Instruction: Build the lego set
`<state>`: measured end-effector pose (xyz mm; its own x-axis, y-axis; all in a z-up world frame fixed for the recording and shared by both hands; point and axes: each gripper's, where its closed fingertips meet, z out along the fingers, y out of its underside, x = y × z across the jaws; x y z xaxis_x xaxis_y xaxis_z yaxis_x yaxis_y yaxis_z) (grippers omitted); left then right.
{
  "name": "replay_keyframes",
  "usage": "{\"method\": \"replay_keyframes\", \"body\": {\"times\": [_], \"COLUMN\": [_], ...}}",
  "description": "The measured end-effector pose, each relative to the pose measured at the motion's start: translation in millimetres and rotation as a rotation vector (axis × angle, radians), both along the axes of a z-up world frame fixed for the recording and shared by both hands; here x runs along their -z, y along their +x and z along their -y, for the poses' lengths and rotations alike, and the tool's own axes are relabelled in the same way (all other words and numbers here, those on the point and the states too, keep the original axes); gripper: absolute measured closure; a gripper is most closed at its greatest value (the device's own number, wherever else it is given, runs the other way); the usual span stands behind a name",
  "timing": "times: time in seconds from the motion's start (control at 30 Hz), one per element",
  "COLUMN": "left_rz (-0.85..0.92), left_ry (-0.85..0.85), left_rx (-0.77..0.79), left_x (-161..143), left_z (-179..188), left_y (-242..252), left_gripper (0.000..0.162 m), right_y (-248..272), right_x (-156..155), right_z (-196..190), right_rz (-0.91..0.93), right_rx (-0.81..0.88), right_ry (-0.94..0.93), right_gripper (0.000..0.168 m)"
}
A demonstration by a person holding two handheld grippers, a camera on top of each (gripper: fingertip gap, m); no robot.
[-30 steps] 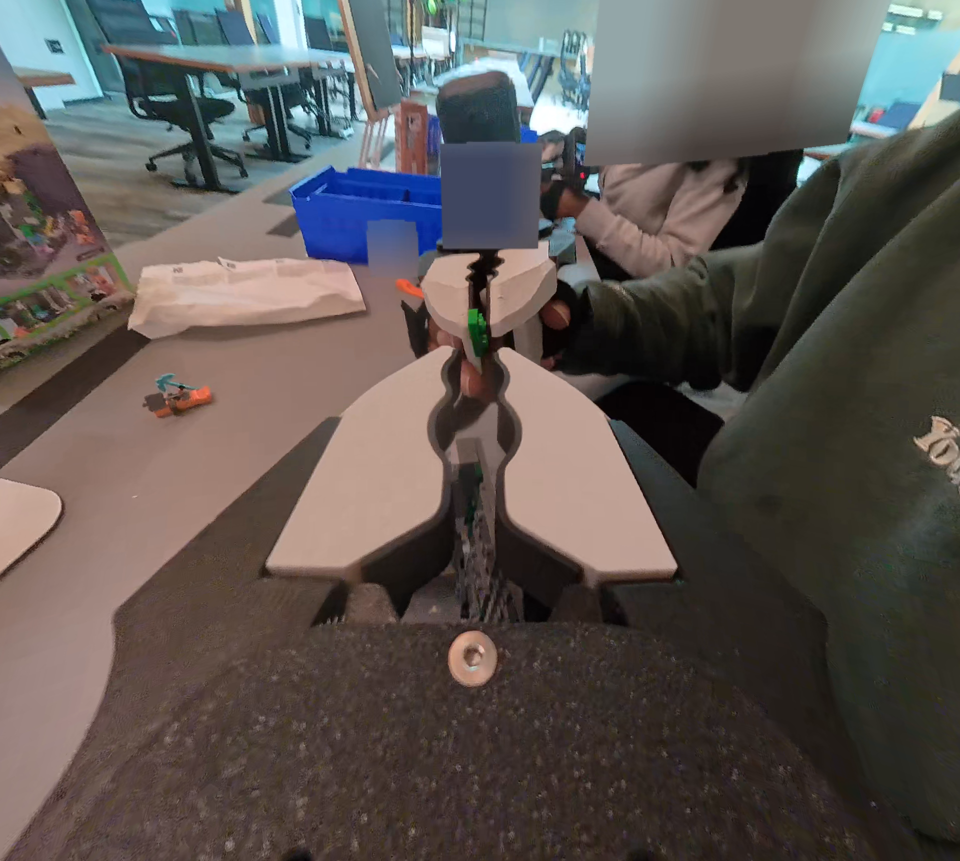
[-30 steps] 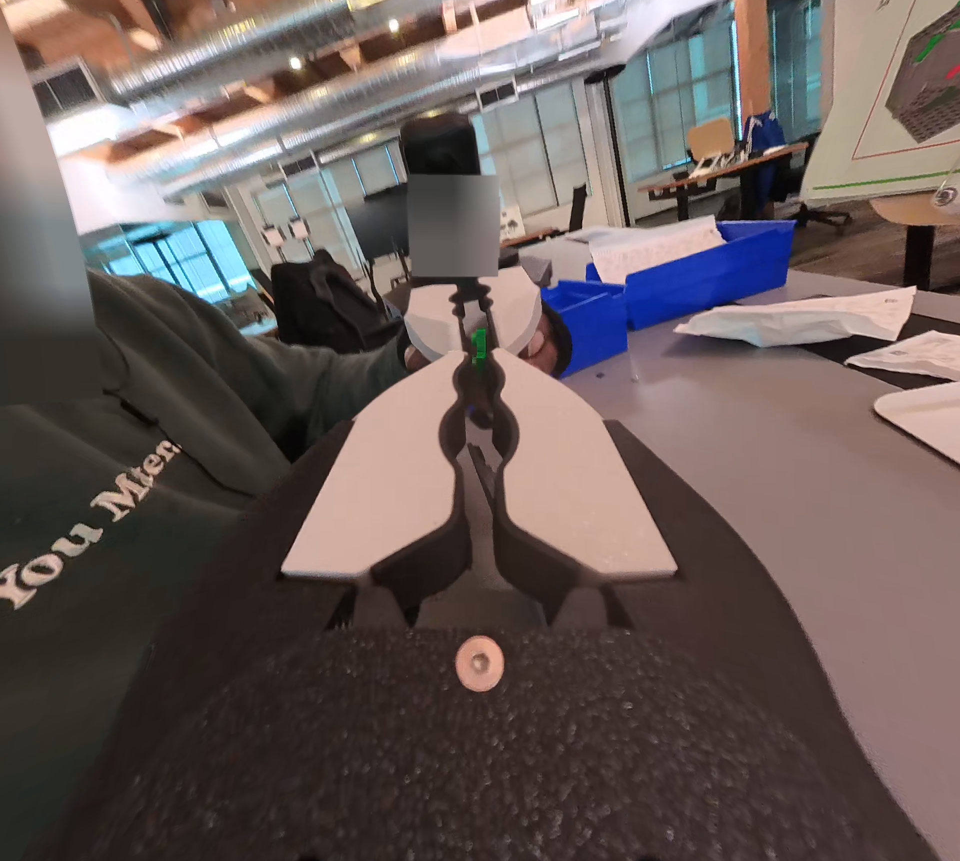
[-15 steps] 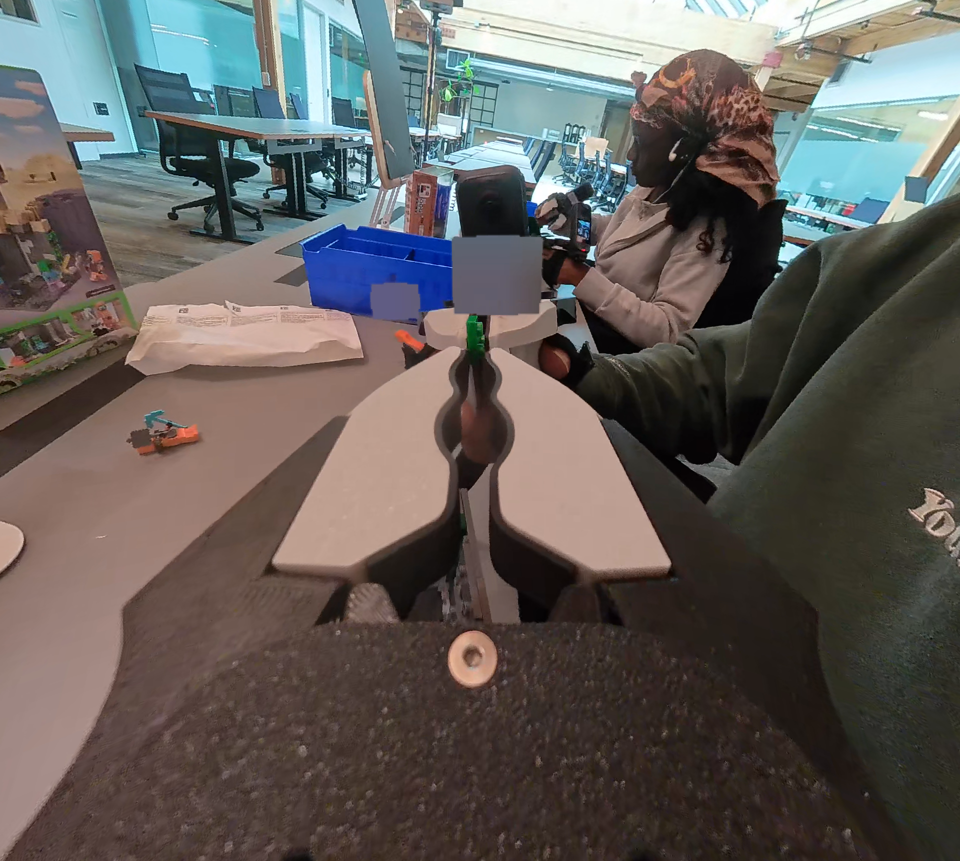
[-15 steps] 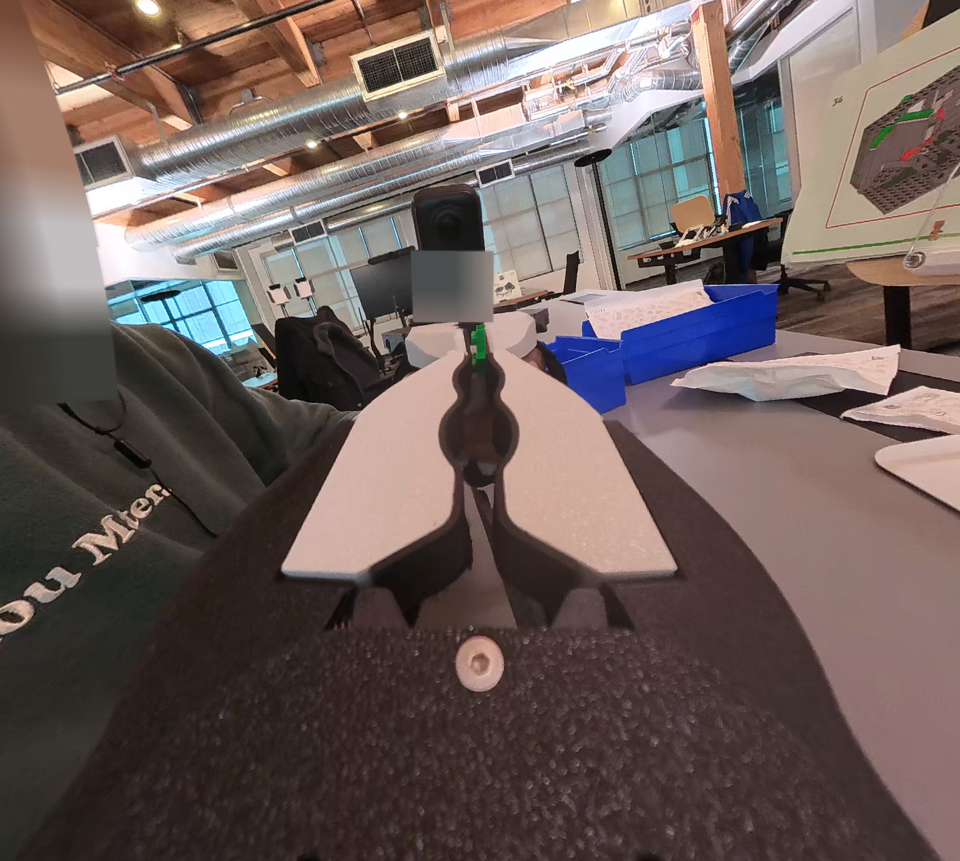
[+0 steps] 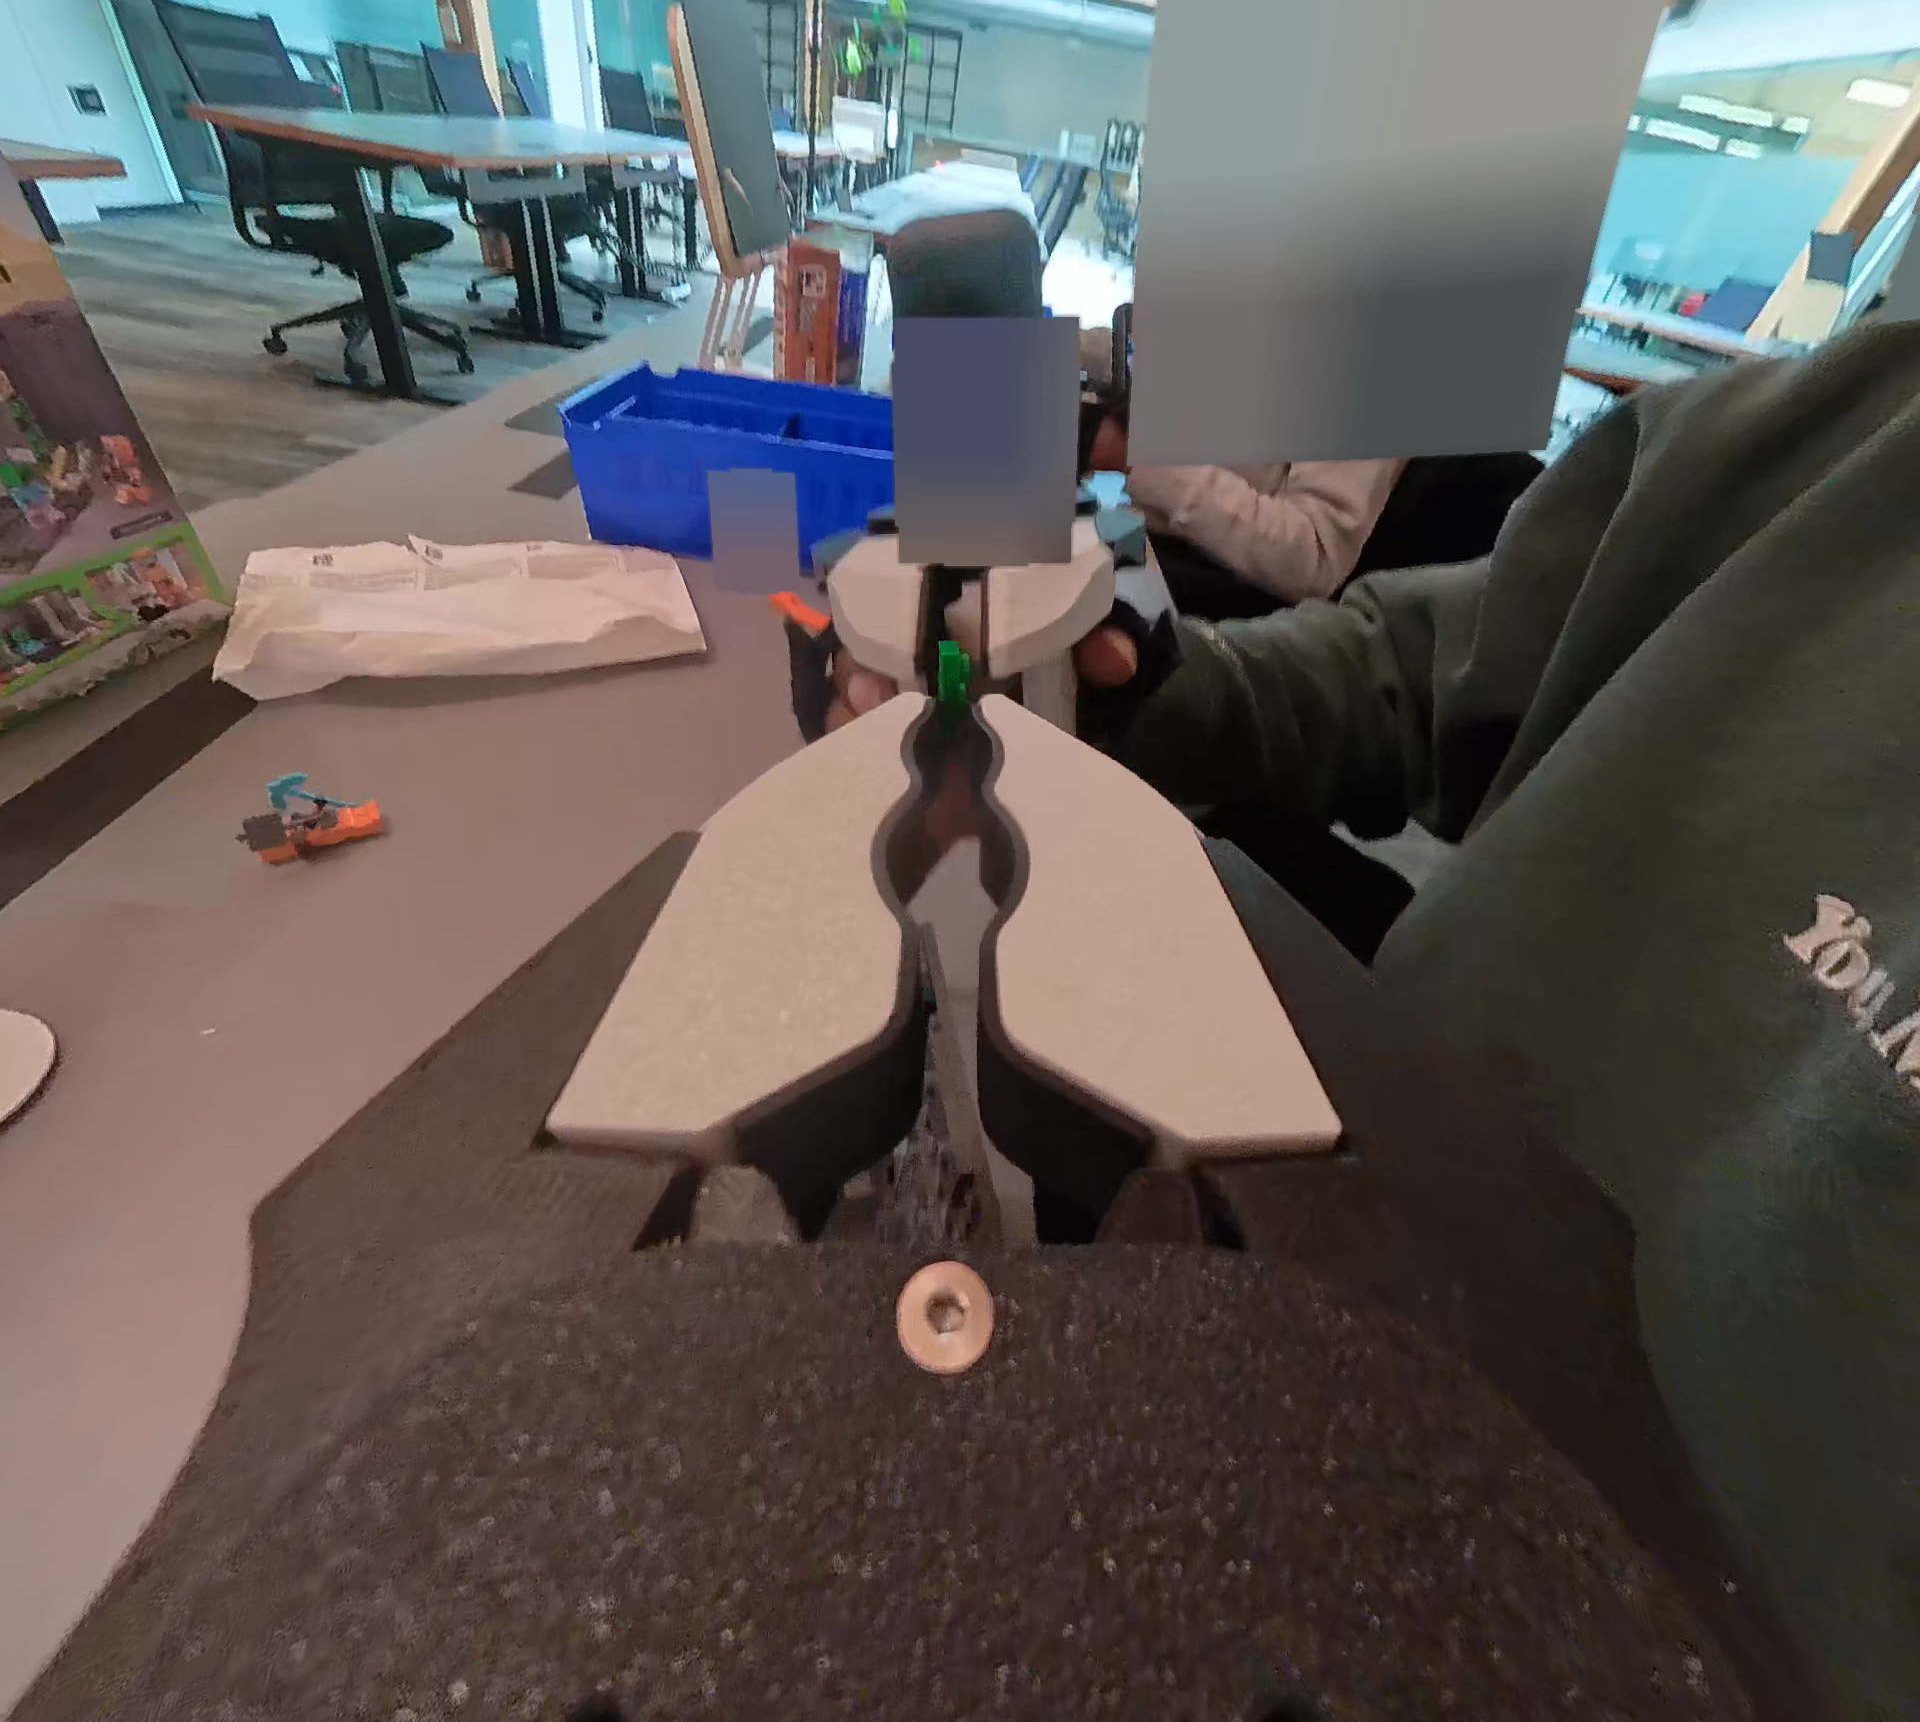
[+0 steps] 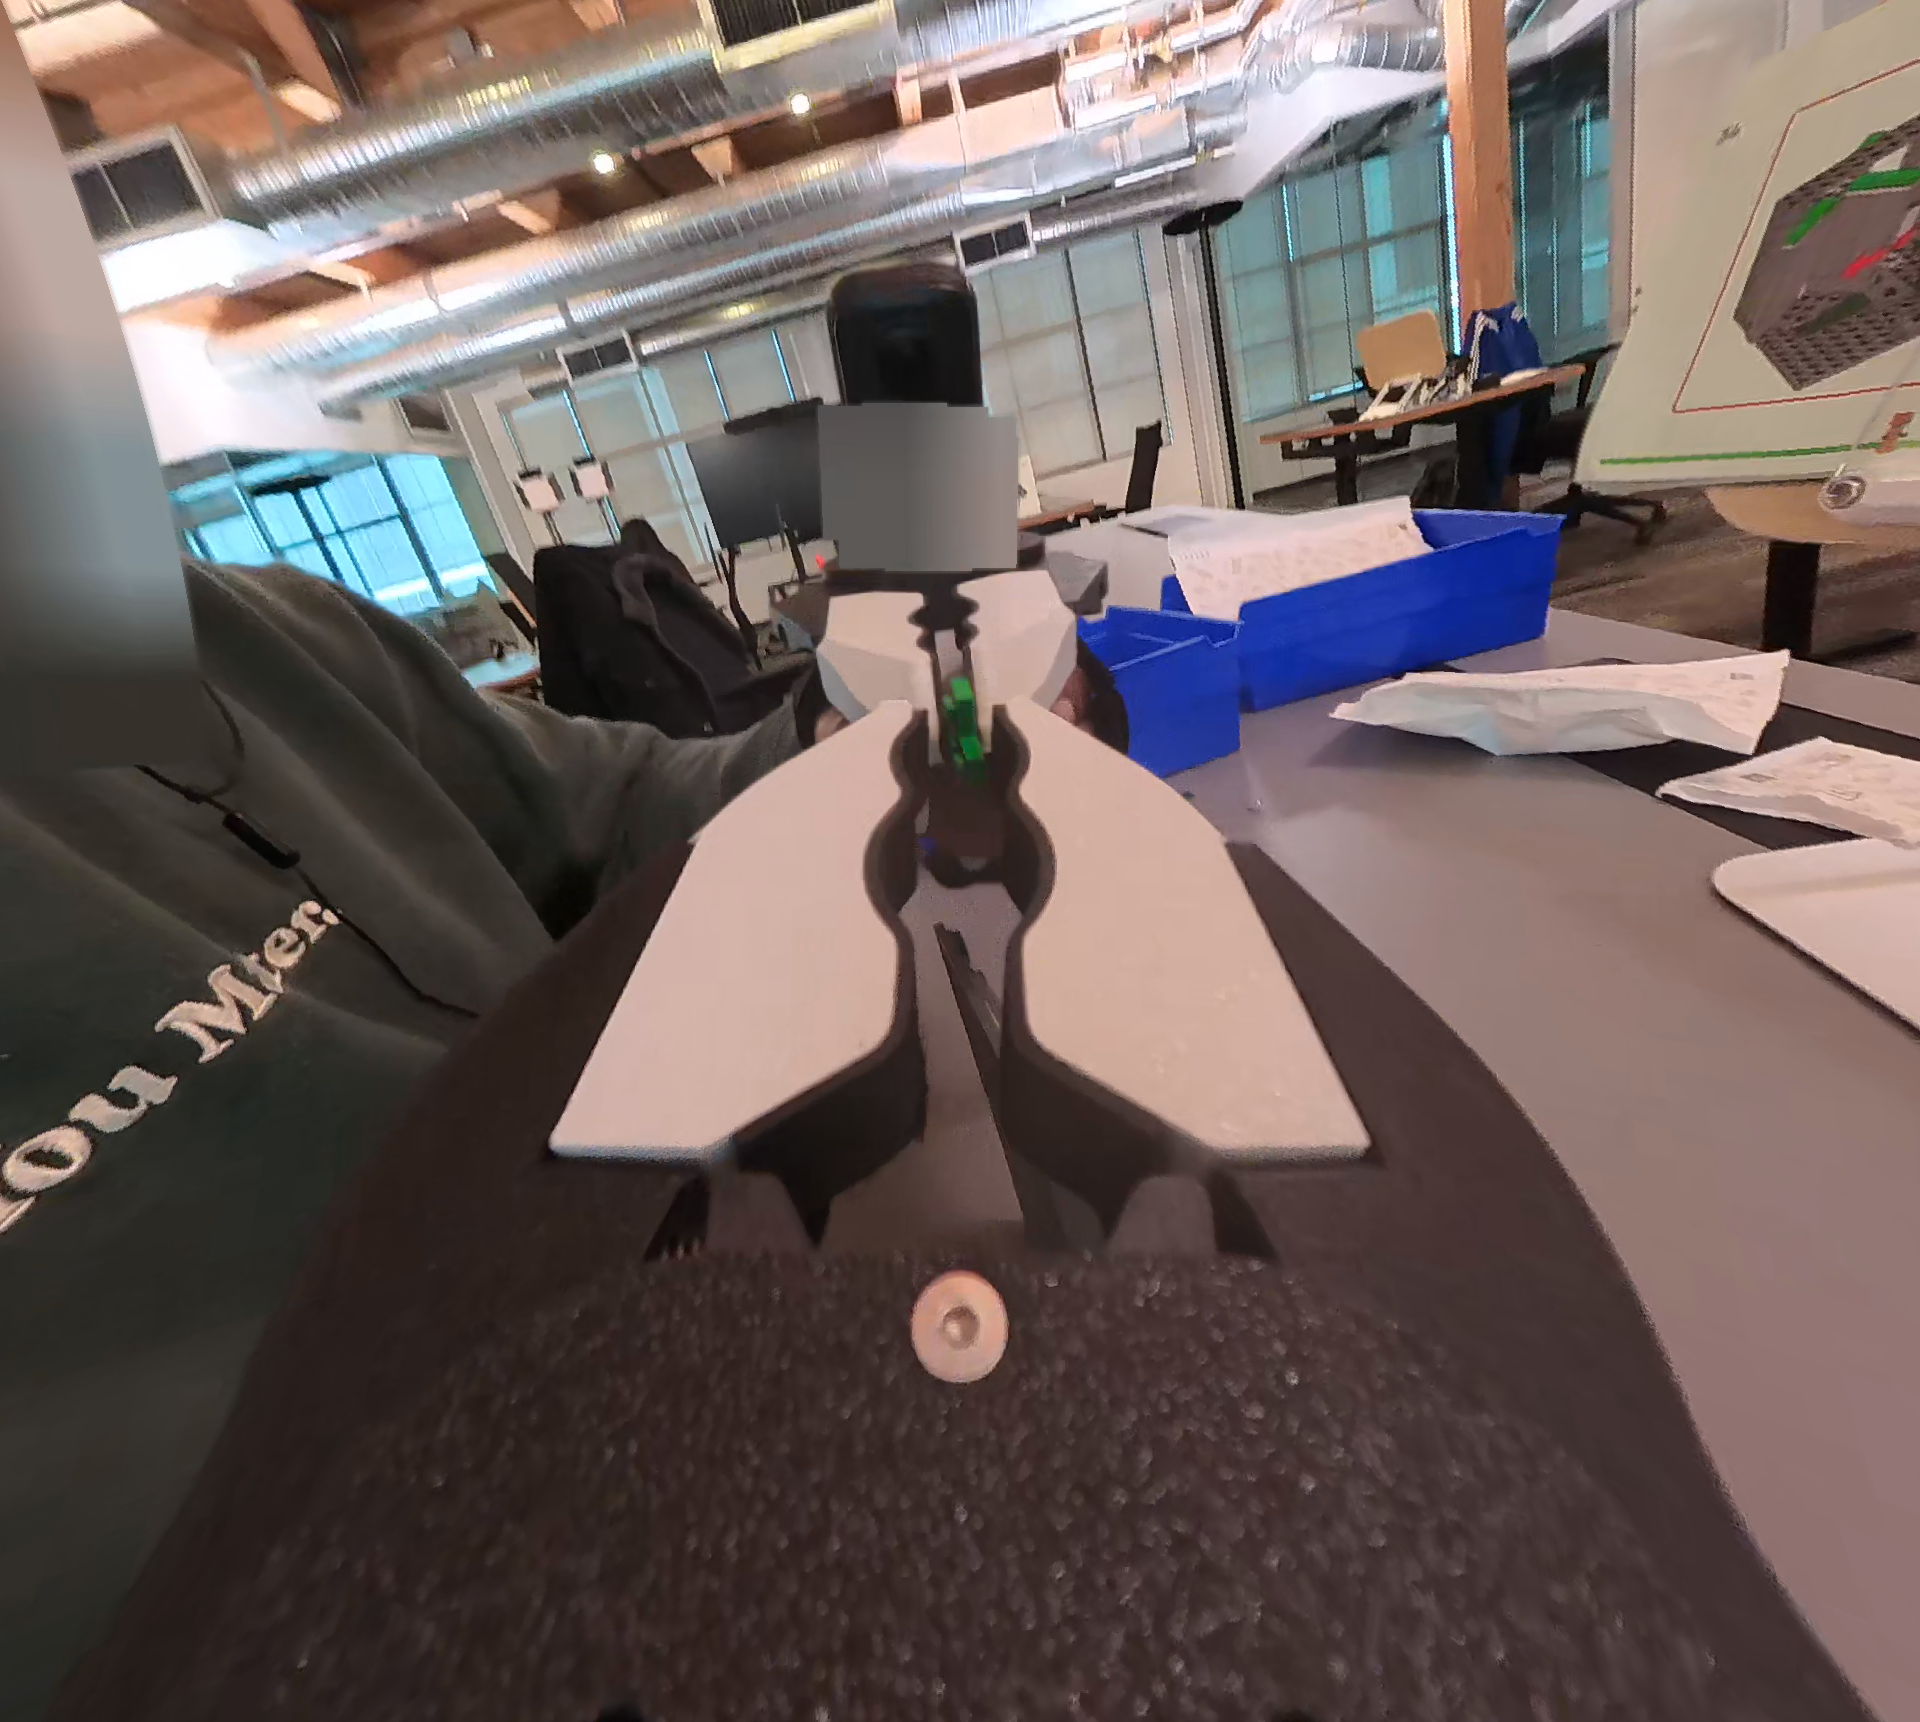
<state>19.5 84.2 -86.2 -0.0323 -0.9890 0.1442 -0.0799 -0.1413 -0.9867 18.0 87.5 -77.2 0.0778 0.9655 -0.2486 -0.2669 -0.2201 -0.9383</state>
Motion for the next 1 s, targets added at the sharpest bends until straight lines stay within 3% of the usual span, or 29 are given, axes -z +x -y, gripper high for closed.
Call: {"method": "replay_keyframes", "body": {"times": [0.17, 0.3, 0.47, 1.0], "left_rz": [-0.149, -0.171, -0.191, -0.169], "left_ry": [0.03, 0.04, 0.053, 0.1], "left_rx": [0.025, 0.042, 0.048, -0.002], "left_x": [17.2, 18.5, 22.0, 23.6], "left_z": [0.5, 2.4, 2.5, -2.1], "left_y": [-1.7, -0.7, -0.4, -4.4], "left_gripper": [0.158, 0.158, 0.158, 0.157], "right_y": [-1.2, -7.8, -9.0, -13.7], "right_x": [4.9, 16.9, 21.2, 22.5], "right_z": [-0.8, 0.5, 1.5, -3.1], "right_rz": [0.171, 0.282, 0.286, 0.206], "right_rx": [-0.005, -0.001, -0.016, -0.035], "right_ry": [0.048, 0.082, 0.066, -0.033], "right_gripper": [0.155, 0.155, 0.163, 0.164]}}
